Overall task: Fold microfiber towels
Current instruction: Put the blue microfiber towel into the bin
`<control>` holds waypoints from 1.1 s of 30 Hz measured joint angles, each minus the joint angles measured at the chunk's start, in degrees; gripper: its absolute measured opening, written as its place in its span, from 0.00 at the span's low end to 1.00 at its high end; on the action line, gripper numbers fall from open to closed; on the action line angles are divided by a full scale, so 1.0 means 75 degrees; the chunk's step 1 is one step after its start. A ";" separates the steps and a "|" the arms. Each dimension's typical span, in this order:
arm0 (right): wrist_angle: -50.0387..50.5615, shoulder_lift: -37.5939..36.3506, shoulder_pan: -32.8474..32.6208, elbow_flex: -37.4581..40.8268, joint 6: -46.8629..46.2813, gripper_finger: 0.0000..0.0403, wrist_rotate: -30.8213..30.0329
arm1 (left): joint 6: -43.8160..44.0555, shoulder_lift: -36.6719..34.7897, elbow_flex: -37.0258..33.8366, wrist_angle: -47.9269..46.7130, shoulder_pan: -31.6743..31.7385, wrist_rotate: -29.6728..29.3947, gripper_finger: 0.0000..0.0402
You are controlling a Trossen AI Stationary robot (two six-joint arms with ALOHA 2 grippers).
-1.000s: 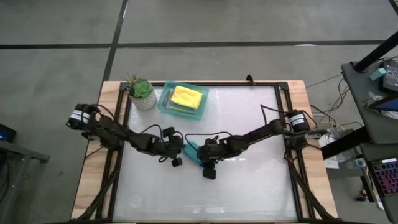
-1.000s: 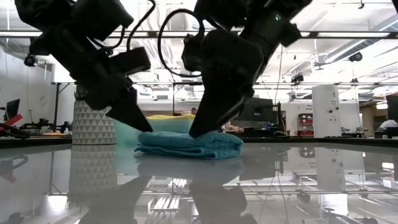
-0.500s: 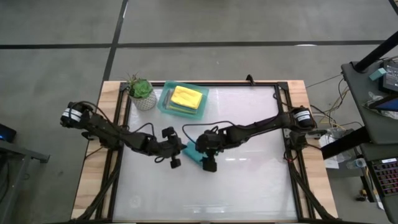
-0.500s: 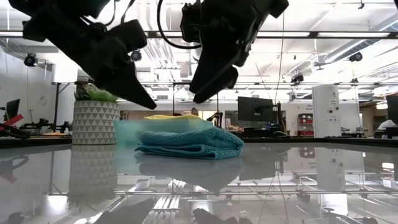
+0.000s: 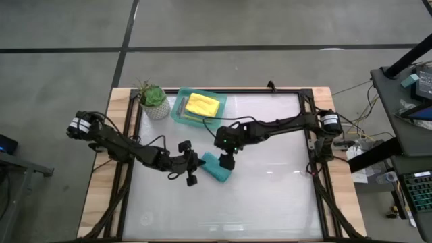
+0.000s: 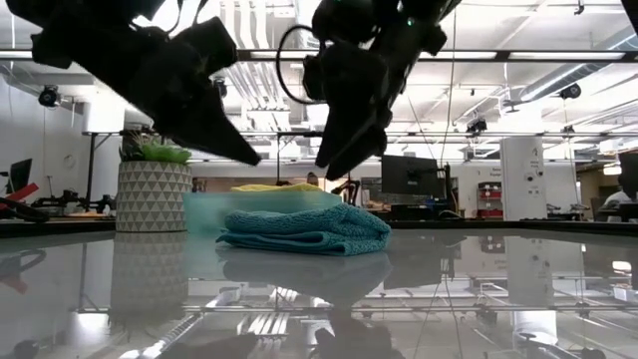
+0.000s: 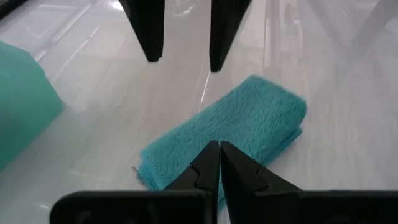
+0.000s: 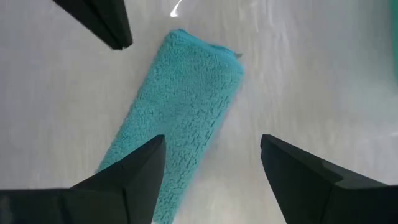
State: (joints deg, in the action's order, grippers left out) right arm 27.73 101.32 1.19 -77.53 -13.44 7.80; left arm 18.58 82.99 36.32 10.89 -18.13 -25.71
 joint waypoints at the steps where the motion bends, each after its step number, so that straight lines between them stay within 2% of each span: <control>1: -0.0049 0.0005 0.0066 0.0061 -0.0004 0.63 0.0150 | -0.0002 0.0092 -0.0011 0.0045 0.0000 0.0012 0.00; 8: -0.1152 0.0009 0.0501 0.0780 -0.0390 0.63 0.1450 | -0.0324 0.1235 0.0010 0.1356 -0.0012 0.0468 0.00; 17: -0.2749 0.0020 0.0701 0.1786 -0.1079 0.63 0.1977 | -0.0124 0.2015 0.0011 0.1683 -0.0003 0.0662 0.00; 24: -0.3798 0.0431 0.0714 0.2148 -0.1489 0.64 0.2072 | -0.0112 0.2161 0.0016 0.1719 0.0000 0.0673 0.00; 28: -0.4262 0.0806 0.0712 0.2085 -0.1685 0.64 0.2781 | -0.0109 0.2161 0.0016 0.1712 0.0003 0.0673 0.00; 33: -0.4389 0.1014 0.0679 0.1935 -0.1677 0.63 0.2918 | -0.0099 0.2161 0.0006 0.1690 0.0003 0.0673 0.00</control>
State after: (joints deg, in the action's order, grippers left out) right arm -5.19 108.92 6.28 -63.02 -26.02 29.69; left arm 17.84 99.20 36.37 23.56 -18.11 -20.67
